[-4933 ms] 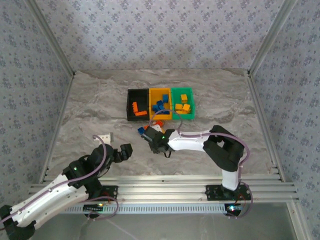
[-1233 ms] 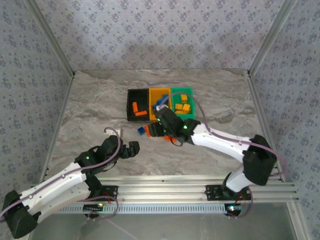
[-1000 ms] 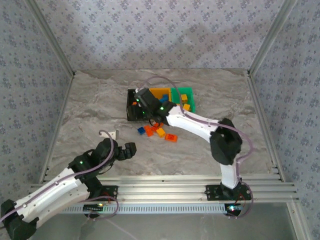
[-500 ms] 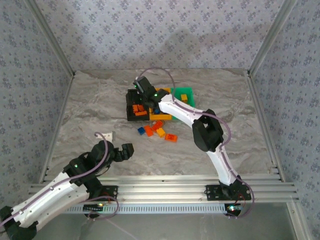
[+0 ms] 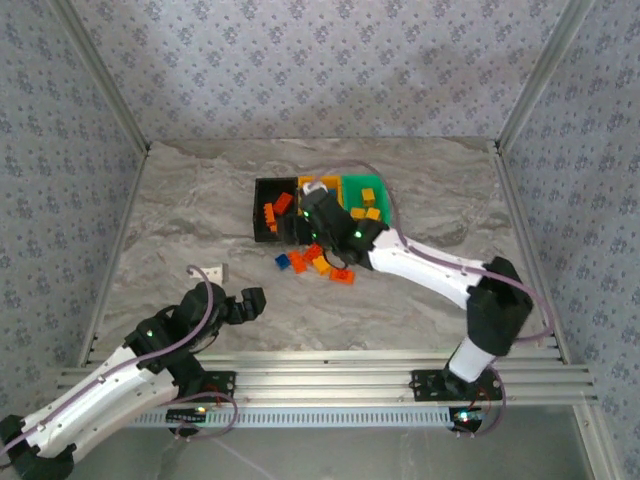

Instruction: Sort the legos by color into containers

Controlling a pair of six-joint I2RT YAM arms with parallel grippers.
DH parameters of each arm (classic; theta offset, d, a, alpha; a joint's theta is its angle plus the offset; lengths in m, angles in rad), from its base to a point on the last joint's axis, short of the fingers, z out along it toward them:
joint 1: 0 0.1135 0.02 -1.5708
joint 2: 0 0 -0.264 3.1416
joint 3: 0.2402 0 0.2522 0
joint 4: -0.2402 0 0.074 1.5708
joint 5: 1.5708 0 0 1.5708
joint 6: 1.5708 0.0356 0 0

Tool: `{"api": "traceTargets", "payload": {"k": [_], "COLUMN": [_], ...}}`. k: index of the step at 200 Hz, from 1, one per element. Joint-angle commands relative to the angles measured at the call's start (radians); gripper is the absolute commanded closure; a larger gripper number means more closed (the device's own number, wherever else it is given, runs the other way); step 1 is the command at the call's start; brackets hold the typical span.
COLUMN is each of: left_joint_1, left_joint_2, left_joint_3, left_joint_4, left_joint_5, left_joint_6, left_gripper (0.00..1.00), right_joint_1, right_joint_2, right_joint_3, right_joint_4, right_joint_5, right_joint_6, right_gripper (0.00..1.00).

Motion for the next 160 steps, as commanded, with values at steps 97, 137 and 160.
{"api": "traceTargets", "payload": {"k": [97,137,160], "left_joint_1": [0.012,0.012,0.015], "left_joint_2": [0.017,0.027,0.026], "left_joint_3": [-0.009,-0.013,-0.015], "left_joint_4": [0.026,0.030,0.030], "left_joint_5": [-0.017,-0.016,-0.016], "left_joint_6": [-0.026,-0.029,-0.029], "left_gripper": [0.01,0.01,0.01], "right_joint_1": [-0.065,-0.066,-0.067], "right_joint_2": [-0.018,0.063,0.103], "right_joint_3": [-0.392,-0.338,-0.314], "right_joint_4": [0.002,-0.026,-0.079], "right_joint_5": [0.013,0.030,0.053], "right_joint_6": [0.117,0.119,0.145], "right_gripper": [0.17,0.17,0.18]}}
